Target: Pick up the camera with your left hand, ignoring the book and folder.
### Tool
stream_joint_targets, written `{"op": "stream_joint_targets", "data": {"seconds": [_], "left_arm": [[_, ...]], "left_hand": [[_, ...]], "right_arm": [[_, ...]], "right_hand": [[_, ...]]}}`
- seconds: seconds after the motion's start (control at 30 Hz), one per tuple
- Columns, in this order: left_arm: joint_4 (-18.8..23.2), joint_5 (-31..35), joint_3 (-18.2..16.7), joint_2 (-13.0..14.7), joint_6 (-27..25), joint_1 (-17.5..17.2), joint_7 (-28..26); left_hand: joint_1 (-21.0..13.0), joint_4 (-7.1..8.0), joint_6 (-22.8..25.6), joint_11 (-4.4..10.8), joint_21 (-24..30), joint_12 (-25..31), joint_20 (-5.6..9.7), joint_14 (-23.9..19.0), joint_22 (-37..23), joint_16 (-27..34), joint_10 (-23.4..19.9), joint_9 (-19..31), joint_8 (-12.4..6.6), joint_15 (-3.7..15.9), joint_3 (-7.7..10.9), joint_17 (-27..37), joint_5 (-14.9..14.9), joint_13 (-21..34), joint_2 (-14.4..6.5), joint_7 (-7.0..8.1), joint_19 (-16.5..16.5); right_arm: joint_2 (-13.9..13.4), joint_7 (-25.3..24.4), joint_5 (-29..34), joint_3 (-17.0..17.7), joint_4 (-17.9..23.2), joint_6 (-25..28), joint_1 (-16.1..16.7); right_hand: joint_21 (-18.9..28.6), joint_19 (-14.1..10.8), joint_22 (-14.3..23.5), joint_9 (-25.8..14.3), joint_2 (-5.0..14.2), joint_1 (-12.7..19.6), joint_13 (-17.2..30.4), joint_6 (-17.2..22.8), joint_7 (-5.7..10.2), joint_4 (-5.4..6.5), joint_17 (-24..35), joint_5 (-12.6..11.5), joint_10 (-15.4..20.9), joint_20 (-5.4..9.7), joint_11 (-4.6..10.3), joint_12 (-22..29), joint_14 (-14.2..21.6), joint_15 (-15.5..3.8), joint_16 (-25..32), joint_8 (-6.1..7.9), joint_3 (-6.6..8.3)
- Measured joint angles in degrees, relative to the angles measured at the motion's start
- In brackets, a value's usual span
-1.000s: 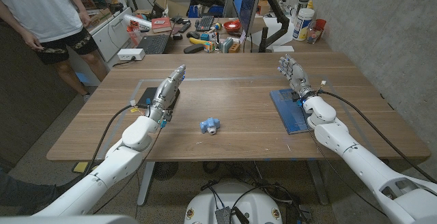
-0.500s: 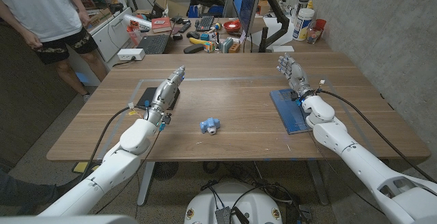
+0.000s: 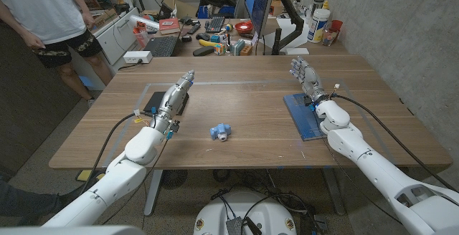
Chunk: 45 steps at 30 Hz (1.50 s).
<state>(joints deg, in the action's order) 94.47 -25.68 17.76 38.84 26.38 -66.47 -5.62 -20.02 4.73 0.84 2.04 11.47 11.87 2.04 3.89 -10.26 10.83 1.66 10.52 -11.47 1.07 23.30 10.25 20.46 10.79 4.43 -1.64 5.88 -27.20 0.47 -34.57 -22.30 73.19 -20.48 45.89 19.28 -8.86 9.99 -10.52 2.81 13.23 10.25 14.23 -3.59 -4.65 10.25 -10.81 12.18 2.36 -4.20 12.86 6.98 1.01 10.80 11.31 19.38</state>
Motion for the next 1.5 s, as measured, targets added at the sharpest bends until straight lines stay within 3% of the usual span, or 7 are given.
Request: {"op": "stream_joint_targets", "data": {"seconds": [1.5], "left_arm": [[6.5, 8.9, -2.3, 0.3, 0.5, -5.1, -4.3]], "left_hand": [[-0.7, -0.47, 0.7, 0.62, 0.0, 0.0, 0.0, -0.7, 0.0, 0.0, -0.6, 0.0, 0.0, 0.15, -0.47, 0.0, 0.3, 0.0, -0.2, -0.1, 0.0]], "right_arm": [[0.7, 1.2, -0.1, 0.2, -2.1, -1.3, -1.5]], "right_hand": [[-0.7, -0.3, 0.0, 0.0, 0.0, 0.0, 0.0, 0.3, 0.32, -0.24, 0.0, 0.0, 0.5, -0.31, 0.11, -0.2, 0.0, 0.01, 0.0, 0.0, -0.24]]}}
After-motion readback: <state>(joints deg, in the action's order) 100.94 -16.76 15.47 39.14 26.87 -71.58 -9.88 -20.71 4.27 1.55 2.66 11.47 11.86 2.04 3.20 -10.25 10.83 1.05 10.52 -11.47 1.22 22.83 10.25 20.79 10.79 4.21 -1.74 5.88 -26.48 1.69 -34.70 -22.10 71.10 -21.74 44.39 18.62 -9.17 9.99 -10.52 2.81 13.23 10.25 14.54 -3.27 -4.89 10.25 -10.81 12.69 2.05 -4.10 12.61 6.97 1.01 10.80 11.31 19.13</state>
